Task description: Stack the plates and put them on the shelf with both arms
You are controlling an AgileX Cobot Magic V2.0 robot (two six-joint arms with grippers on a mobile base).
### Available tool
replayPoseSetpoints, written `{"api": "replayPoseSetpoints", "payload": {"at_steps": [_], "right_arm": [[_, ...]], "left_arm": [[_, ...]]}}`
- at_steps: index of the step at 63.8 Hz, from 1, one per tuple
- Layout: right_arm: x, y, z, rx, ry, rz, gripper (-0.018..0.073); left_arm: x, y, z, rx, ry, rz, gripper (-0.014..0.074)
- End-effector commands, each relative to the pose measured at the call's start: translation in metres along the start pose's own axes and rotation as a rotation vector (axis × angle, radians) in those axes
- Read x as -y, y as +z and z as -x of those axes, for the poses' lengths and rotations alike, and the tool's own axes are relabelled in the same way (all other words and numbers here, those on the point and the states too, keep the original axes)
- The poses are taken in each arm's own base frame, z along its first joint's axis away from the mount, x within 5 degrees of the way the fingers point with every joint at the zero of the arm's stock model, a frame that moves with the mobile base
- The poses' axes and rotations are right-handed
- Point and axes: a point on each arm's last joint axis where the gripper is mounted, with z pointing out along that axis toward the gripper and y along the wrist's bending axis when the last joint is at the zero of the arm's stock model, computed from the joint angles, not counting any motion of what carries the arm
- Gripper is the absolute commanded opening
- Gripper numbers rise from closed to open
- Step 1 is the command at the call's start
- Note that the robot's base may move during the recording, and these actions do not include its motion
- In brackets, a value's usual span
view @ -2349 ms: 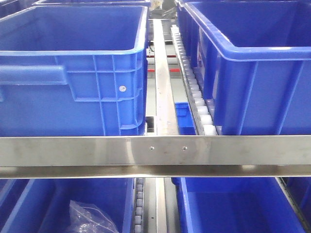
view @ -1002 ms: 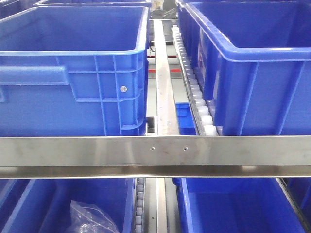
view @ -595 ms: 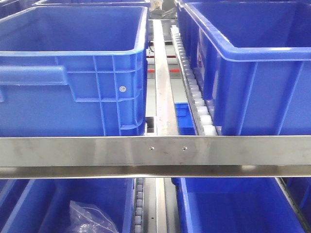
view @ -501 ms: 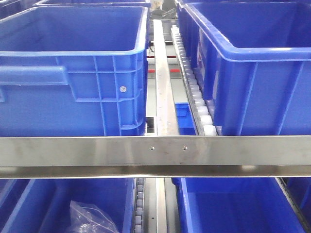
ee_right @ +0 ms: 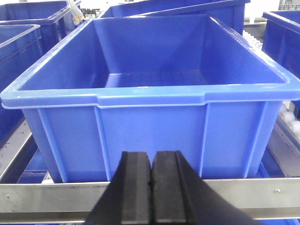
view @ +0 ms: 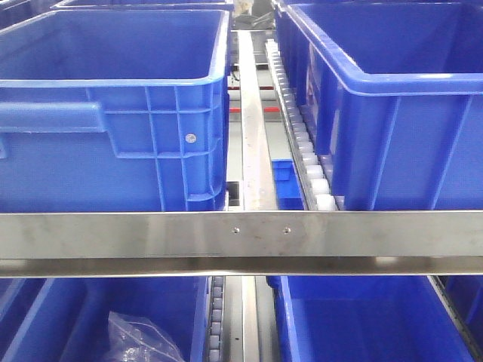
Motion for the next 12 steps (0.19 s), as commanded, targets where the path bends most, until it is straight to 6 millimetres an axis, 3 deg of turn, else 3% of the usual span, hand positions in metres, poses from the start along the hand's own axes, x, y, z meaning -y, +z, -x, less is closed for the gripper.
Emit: {"api": "replayPoseSetpoints", "payload": {"at_steps": [1,12], "right_arm": [[-0.0020,-0.0016,0.0080,0.096,-0.009,0.023,0.0028],[-0.0020,-0.0016,0.0080,0.096,-0.009,0.023,0.0028]], "left_arm": [[0.0002,-0.0023,0.0085,0.109,-0.010,-0.003,0.0087],[0.0002,-0.0023,0.0085,0.109,-0.010,-0.003,0.0086]]}}
